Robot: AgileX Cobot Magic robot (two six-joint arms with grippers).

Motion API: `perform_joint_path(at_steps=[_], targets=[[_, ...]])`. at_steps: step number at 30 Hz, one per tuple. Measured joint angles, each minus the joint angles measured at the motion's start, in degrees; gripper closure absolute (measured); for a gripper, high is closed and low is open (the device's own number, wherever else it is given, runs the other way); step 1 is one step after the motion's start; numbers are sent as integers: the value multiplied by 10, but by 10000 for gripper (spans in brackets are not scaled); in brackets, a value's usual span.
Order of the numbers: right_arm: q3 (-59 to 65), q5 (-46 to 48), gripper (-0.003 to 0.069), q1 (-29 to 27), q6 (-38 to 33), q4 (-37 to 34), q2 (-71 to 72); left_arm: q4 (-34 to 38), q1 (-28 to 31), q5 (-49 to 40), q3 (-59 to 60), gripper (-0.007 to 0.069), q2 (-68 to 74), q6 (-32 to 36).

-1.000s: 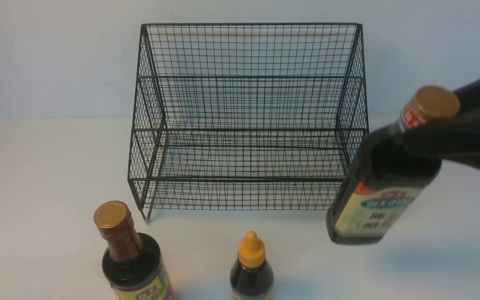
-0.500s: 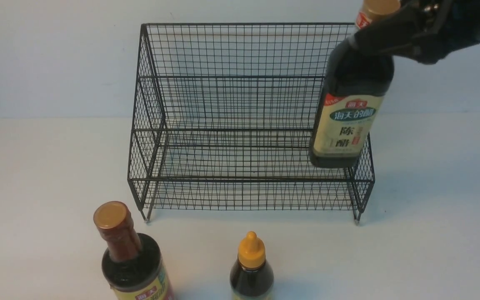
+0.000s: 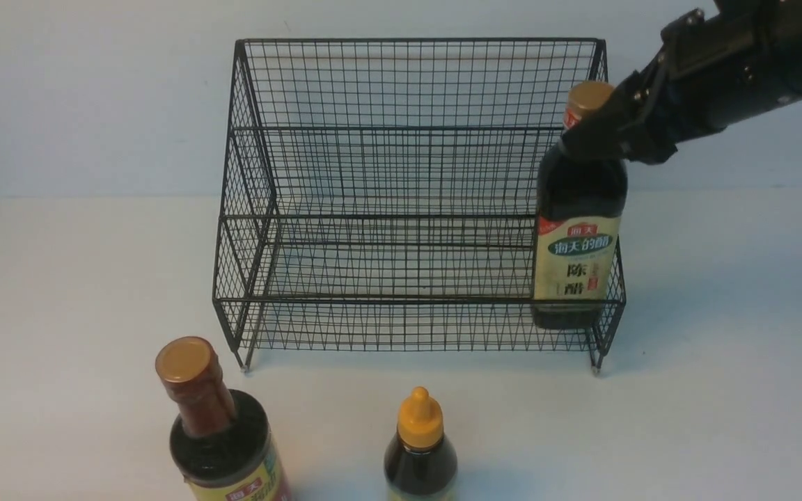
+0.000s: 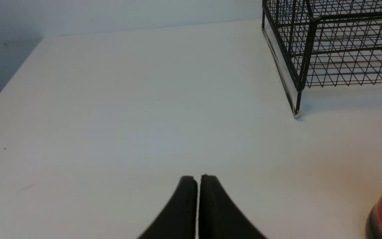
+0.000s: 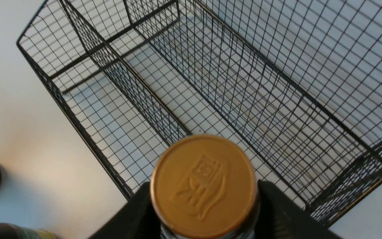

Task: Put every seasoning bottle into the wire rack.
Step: Use the right arm to put the condiment bottle back on the shelf

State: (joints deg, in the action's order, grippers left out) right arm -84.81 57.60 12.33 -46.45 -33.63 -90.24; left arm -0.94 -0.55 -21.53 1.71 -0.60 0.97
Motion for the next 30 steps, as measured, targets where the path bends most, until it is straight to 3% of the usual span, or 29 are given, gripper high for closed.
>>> perform_joint_path(at_steps=[8,17,26,30], targets=[[-6,0,321,0,106,48,-5,0,0,0,0,629,0,0],[-10,12,313,0,139,64,-3,0,0,0,0,629,0,0],[-10,36,103,0,154,83,45,0,0,0,0,629,0,0],[-10,44,71,0,164,90,85,0,0,0,0,629,0,0]])
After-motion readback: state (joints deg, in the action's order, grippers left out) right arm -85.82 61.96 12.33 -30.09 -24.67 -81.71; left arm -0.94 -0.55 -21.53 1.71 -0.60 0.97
